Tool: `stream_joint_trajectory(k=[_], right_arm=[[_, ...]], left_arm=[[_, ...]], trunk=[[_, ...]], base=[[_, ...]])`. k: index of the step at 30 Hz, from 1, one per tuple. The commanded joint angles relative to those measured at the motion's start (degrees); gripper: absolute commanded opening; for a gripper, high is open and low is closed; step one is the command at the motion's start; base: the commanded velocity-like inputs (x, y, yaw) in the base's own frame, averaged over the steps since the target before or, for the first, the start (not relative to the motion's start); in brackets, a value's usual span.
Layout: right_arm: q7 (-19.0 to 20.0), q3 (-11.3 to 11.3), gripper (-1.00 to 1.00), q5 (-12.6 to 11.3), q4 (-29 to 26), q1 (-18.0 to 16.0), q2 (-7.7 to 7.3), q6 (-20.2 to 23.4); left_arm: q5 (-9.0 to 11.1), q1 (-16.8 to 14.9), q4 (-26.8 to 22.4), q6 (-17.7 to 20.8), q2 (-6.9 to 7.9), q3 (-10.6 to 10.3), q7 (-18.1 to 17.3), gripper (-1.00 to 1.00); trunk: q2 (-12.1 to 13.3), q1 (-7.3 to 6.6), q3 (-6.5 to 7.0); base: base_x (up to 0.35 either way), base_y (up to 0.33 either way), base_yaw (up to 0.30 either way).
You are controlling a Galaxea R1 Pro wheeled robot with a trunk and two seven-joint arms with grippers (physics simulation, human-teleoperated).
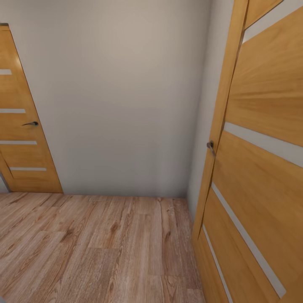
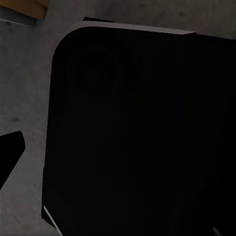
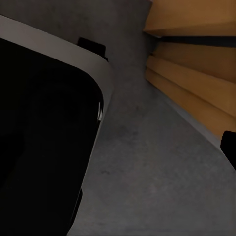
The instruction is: Move the two storage containers from the living room to the garage. In the garage, place one container on the floor and stack the other container on top of it (either order is fine).
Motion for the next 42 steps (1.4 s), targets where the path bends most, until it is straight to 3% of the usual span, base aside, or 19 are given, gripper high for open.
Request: stream_joint_trajectory(k=[1, 25, 42], right_arm=[[-0.1, 0.5, 1.00, -0.5, 0.1, 0.0, 0.02, 0.0], [-0.1, 0.5, 1.00, 0.0, 0.1, 0.0, 0.10, -0.2], [-0.1, 0.5, 1.00, 0.0, 0.1, 0.0, 0.10, -0.3]], left_arm=[[0.4, 0.0, -0.1, -0.1, 0.01, 0.1, -0.1, 1.00], [0.4, 0.0, -0.1, -0.1, -0.01, 0.1, -0.1, 1.00], [0.2, 0.0, -0.1, 0.0, 0.01, 0.1, -0.1, 1.00]], trunk=[[0.0, 0.00, -0.04], [0.0, 0.00, -0.04], [0.0, 0.00, -0.04]], base=[[0.000, 0.000, 0.000], [0.000, 0.031, 0.000], [0.090, 0.000, 0.000]])
